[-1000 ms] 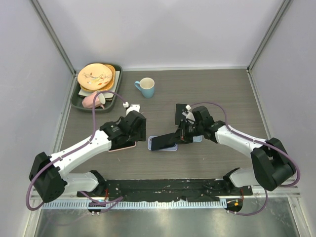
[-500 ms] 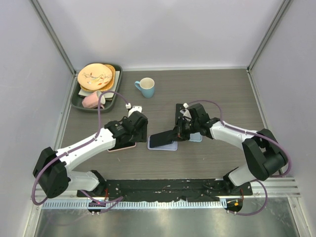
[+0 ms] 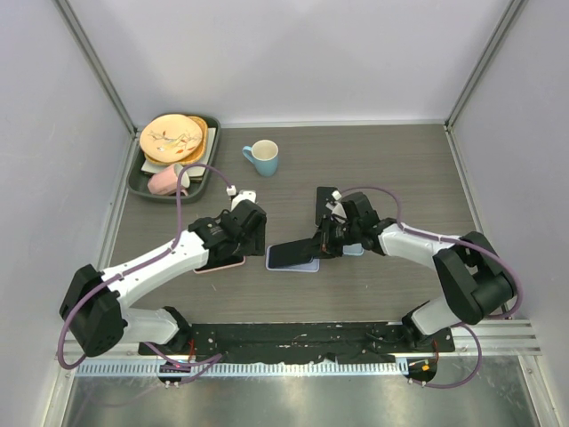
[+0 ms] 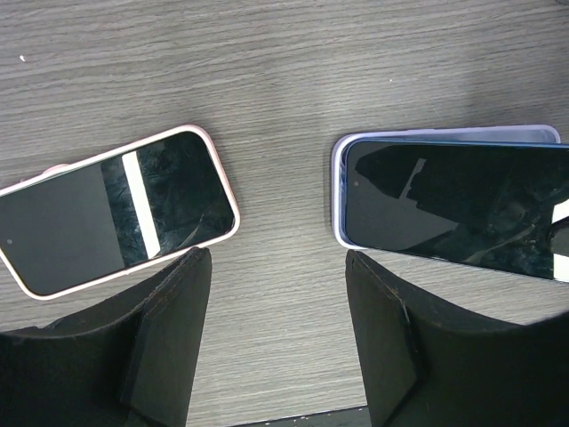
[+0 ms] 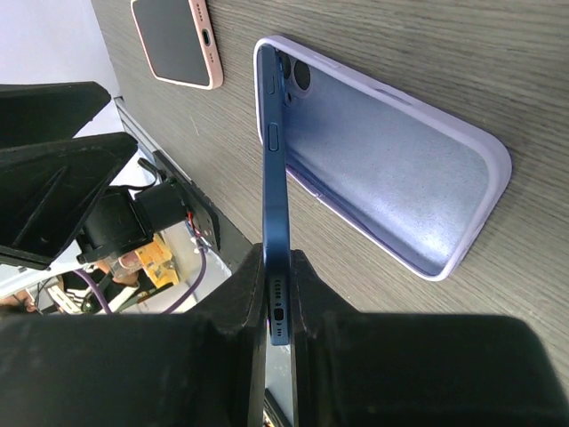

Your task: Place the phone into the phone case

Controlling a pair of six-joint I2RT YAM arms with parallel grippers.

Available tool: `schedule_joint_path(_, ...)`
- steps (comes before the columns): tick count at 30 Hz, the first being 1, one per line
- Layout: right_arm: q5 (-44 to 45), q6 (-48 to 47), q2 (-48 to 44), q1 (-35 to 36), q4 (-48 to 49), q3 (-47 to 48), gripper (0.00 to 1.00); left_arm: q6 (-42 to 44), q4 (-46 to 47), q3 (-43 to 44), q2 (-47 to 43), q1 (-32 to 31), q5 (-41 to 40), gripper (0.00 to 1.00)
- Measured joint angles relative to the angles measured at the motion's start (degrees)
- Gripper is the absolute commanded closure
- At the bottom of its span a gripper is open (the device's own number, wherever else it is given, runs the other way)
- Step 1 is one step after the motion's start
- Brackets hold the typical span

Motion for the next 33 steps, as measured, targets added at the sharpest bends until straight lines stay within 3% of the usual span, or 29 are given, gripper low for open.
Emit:
schedule_joint_path(22, -5.2, 0.7, 8.6, -1.2, 11.9, -2.1, 0.99, -0.2, 1.7, -1.2, 0.9, 0.0, 2.8, 0.4)
schedule_joint_path(28, -5.6, -0.1, 9.7, -1.4, 12.5, -2.1, 0.98, -0.1, 3.4, -1.2, 1.1, 0.0, 5.4, 0.5)
schedule_joint_path(33, -5.6, -1.3, 10.5, -1.4, 12.1, -1.6, 0.94, 0.1, 5.1, -1.2, 3.7, -0.5, 7.5, 0.71)
